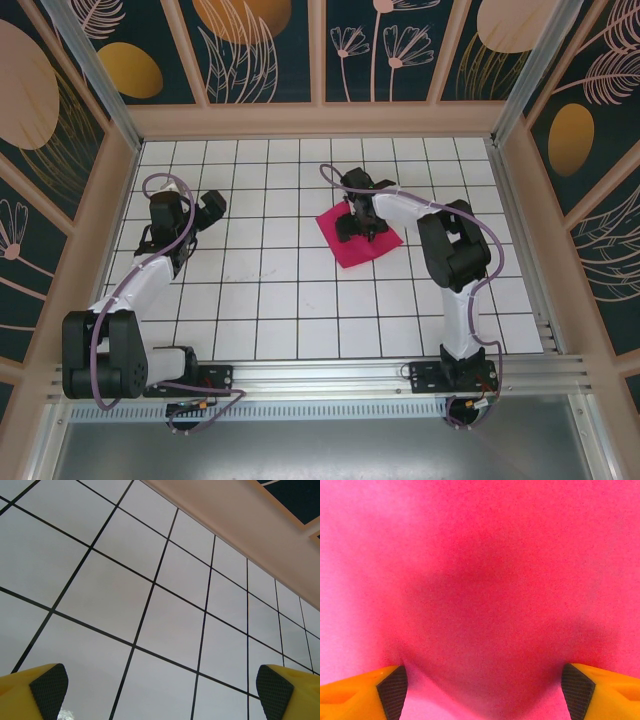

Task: Fold a paper plane with a square sheet of paper (pick it up from the middle)
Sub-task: Fold the square sheet of paper in half at the center of the table.

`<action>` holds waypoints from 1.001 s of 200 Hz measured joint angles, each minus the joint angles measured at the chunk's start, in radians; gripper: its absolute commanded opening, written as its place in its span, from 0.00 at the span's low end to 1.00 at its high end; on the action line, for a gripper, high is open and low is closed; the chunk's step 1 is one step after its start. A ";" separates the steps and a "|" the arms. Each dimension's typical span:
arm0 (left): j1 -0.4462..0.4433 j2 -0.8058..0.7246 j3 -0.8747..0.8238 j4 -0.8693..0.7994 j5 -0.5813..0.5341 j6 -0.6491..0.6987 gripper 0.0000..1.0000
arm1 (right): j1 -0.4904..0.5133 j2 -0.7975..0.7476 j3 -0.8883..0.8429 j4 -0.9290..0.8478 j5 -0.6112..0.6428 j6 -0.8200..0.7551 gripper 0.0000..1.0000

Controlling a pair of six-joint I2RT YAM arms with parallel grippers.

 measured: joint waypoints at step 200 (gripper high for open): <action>0.000 0.008 0.000 0.001 0.047 -0.022 0.98 | 0.027 -0.081 -0.119 0.045 0.024 0.145 0.55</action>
